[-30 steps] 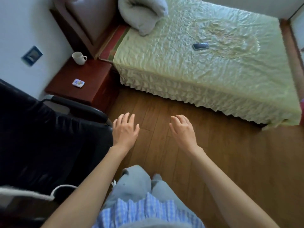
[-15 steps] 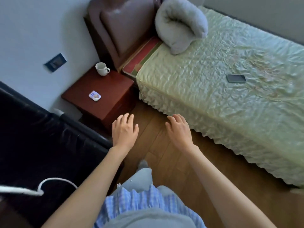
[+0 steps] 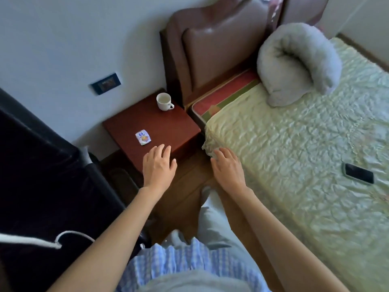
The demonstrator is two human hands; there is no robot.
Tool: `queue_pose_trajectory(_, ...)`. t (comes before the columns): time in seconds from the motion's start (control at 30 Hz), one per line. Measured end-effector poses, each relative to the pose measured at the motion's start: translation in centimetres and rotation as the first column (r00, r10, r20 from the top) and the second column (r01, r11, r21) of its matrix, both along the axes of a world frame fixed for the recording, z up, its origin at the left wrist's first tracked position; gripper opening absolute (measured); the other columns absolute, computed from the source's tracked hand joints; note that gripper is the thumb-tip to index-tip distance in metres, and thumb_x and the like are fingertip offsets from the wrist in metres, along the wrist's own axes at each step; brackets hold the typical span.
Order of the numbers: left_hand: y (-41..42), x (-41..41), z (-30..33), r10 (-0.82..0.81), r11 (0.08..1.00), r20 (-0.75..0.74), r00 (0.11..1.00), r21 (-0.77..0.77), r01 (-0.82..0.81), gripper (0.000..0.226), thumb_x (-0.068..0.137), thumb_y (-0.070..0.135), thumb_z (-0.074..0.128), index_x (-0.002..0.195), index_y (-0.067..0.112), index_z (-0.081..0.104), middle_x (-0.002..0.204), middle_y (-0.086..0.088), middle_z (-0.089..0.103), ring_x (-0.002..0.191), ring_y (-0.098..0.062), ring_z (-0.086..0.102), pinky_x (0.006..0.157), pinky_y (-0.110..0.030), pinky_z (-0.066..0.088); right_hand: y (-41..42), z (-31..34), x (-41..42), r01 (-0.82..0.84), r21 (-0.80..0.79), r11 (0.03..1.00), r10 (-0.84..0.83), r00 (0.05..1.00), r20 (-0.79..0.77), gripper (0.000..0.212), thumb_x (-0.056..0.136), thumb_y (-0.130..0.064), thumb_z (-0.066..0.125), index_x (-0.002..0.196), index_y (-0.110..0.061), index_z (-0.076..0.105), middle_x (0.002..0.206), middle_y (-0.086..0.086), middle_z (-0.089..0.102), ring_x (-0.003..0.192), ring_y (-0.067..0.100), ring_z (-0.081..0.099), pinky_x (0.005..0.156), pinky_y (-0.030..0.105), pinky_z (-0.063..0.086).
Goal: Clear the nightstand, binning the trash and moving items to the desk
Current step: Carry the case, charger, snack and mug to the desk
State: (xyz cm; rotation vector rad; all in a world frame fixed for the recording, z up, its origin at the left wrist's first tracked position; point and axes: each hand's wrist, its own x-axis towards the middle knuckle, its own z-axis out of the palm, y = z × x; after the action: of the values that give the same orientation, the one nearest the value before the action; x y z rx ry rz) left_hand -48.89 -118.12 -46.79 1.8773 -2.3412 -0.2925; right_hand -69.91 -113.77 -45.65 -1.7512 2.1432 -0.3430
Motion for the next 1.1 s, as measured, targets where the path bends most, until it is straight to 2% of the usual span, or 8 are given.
queue_pose_trajectory(0.17,-5.8,-2.4,-0.6,0.174,0.984,0.006,0.985,0.026,-0.175,0.046,0.091,0.032,0.057,0.131,0.009,0.053,0.132,-0.014,0.056,0.122,-0.028,0.051,0.097,-0.044,0.045,-10.1,-0.2,-3.5,-0.154,0.019,0.988,0.154,0.988,0.008,0.042,0.099,-0.033,0.037,0.135,-0.013,0.050,0.139,0.007,0.050,0.134,0.025,0.039,0.110,0.043,0.035)
queue_pose_trajectory(0.3,-9.4,-2.8,-1.3,0.304,0.951,0.016,0.952,0.046,-0.305,0.046,0.090,0.030,0.057,0.129,0.007,0.053,0.128,-0.015,0.057,0.116,-0.029,0.054,0.092,-0.045,0.048,-16.5,-0.9,-4.3,-0.310,0.000,0.951,0.310,0.951,0.006,0.038,0.098,-0.028,0.043,0.130,-0.010,0.054,0.134,0.008,0.054,0.129,0.028,0.045,0.105,0.045,0.040)
queue_pose_trajectory(0.43,-12.1,-1.8,-2.8,0.382,0.920,0.030,0.924,0.080,-0.384,0.044,0.088,0.027,0.059,0.126,0.005,0.056,0.123,-0.016,0.059,0.109,-0.030,0.055,0.087,-0.045,0.049,-21.9,-2.6,-3.2,-0.415,0.031,0.909,0.415,0.910,0.009,0.037,0.097,-0.024,0.046,0.128,-0.008,0.056,0.133,0.012,0.056,0.130,0.030,0.045,0.108,0.043,0.037)
queue_pose_trajectory(0.67,-17.7,1.4,-7.0,0.447,0.891,0.011,0.895,0.081,-0.446,0.041,0.081,0.019,0.068,0.118,0.003,0.059,0.117,-0.018,0.061,0.103,-0.033,0.059,0.082,-0.046,0.050,-29.3,-7.7,0.6,-0.491,0.060,0.869,0.491,0.871,0.018,0.040,0.092,-0.027,0.046,0.124,-0.007,0.059,0.127,0.014,0.060,0.125,0.033,0.051,0.103,0.046,0.043)
queue_pose_trajectory(0.93,-23.4,4.3,-13.7,0.502,0.853,0.020,0.865,0.156,-0.499,0.043,0.081,0.022,0.069,0.120,0.006,0.057,0.120,-0.017,0.060,0.106,-0.033,0.058,0.085,-0.045,0.050,-36.5,-13.2,3.9,-0.491,0.043,0.870,0.491,0.871,0.014,0.038,0.087,-0.021,0.050,0.119,-0.002,0.062,0.123,0.018,0.062,0.120,0.038,0.054,0.101,0.046,0.043)
queue_pose_trajectory(1.1,-25.7,5.0,-18.7,0.535,0.817,0.052,0.843,0.222,-0.532,0.047,0.084,0.025,0.065,0.126,0.007,0.055,0.127,-0.016,0.057,0.114,-0.033,0.055,0.092,-0.046,0.046,-39.9,-17.3,4.3,-0.501,0.032,0.865,0.501,0.865,0.033,0.044,0.088,-0.026,0.040,0.118,0.000,0.060,0.121,0.021,0.061,0.116,0.039,0.056,0.097,0.046,0.046)
